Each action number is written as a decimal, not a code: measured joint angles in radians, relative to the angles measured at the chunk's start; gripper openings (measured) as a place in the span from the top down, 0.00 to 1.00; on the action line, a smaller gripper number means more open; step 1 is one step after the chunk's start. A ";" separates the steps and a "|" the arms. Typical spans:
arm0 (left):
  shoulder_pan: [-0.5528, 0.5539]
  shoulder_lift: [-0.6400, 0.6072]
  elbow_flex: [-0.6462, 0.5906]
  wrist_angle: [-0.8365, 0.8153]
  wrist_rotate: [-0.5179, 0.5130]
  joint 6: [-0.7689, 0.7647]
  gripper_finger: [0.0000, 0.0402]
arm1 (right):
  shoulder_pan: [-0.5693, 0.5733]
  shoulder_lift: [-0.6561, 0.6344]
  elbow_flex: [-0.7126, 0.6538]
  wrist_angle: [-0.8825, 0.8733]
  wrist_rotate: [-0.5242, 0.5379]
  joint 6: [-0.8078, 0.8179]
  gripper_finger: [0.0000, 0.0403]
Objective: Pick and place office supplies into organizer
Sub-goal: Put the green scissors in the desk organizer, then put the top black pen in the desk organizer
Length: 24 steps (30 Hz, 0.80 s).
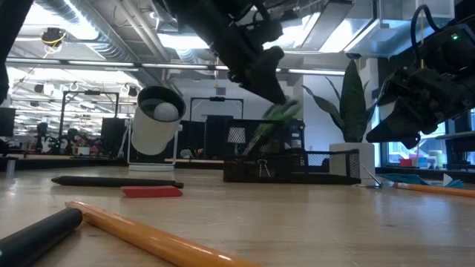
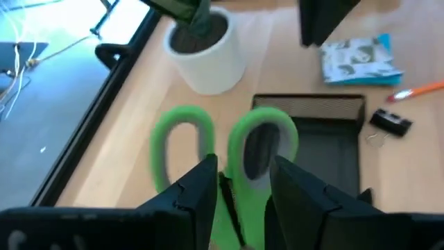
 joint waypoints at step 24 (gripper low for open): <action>-0.335 -0.157 -0.001 -0.528 0.248 -0.293 0.71 | 0.000 0.000 0.000 -0.002 0.000 0.026 0.87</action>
